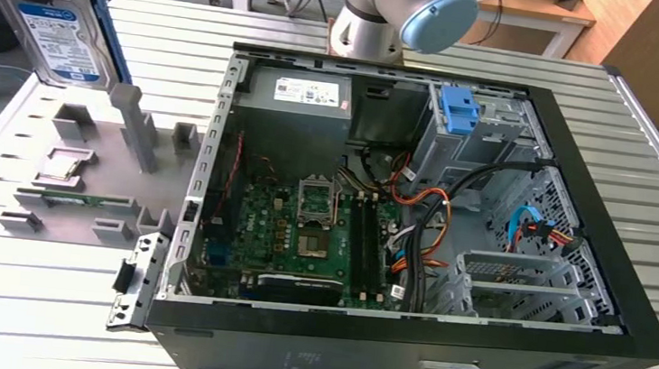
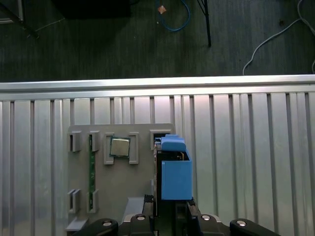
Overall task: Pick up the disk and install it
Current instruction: 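Pick up the disk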
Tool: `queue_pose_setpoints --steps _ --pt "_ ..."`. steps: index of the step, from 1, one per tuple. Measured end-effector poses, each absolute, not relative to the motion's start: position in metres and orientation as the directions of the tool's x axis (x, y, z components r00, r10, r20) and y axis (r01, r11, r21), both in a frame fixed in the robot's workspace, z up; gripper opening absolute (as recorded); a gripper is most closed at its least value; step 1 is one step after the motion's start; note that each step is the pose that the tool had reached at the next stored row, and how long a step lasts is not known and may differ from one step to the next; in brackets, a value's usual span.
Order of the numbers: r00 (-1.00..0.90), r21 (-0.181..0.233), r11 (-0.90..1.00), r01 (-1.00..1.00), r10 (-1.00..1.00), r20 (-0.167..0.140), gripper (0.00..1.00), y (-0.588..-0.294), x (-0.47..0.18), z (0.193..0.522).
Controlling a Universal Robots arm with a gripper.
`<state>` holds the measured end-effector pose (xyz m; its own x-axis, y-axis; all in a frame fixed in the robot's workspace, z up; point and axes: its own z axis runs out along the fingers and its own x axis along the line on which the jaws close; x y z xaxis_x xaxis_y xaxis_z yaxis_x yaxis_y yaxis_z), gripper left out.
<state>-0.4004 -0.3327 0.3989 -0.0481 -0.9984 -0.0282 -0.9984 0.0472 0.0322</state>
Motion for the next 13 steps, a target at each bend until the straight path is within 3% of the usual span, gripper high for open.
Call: queue_pose_setpoints --steps 13 --pt "-0.048 0.032 0.047 -0.998 -0.998 -0.028 0.35 -0.3327 -0.4004 0.4081"
